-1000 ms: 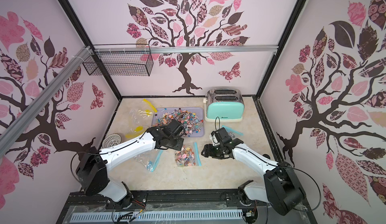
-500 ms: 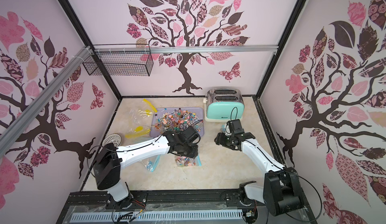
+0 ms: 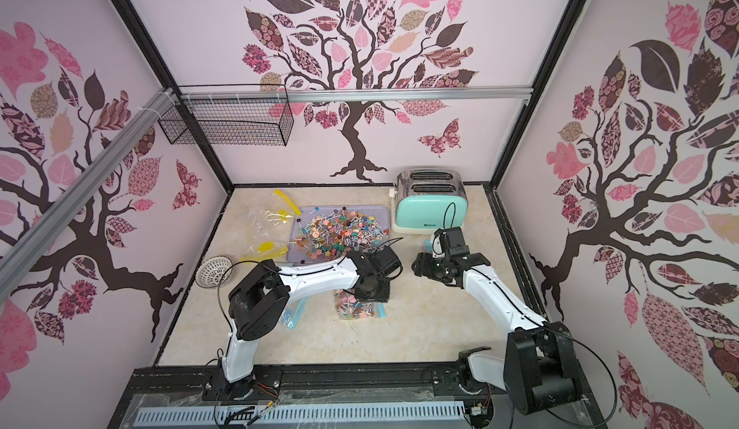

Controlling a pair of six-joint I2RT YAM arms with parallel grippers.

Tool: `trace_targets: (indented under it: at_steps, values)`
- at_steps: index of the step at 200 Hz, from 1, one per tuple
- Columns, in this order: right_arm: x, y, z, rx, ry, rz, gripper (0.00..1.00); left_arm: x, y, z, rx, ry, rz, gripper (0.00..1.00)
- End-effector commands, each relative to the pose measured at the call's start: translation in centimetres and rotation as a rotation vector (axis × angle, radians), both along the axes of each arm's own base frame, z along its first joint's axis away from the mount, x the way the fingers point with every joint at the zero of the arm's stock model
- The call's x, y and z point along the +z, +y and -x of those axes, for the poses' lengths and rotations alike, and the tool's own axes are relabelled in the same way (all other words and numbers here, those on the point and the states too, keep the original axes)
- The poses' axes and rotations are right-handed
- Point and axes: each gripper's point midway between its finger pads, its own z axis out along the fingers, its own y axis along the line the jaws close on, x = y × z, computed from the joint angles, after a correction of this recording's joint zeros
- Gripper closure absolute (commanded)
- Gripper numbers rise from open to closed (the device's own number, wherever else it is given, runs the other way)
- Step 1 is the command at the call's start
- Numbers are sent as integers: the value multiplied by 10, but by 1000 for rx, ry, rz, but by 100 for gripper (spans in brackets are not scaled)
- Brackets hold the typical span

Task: Pour candies out of the ziploc bag
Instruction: Open the ziploc bag at the center of the board.

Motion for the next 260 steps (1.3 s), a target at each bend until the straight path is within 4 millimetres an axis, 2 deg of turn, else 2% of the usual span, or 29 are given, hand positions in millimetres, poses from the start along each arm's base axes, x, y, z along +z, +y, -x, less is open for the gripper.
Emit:
trace_targets:
  at_steps: [1,52,101,150,190,230,260]
  values:
    - [-2,2,1,22,-3,-4,32,-7,8,-8,38,-22,-56,55]
    - [-4,4,2,32,0,-17,31,-18,17,-6,46,-8,-115,60]
    - [-4,5,3,38,-1,-21,30,-25,15,-2,40,7,-111,64]
    - [-5,6,3,41,4,-22,30,-5,-1,1,-9,-6,-75,56]
    - [-5,6,3,43,5,-24,31,9,-3,0,-12,-28,-58,56]
    - [-7,7,3,47,10,-27,30,-2,11,1,12,-28,-124,60]
    - [-8,7,4,48,13,-29,30,-8,12,1,17,-26,-127,60]
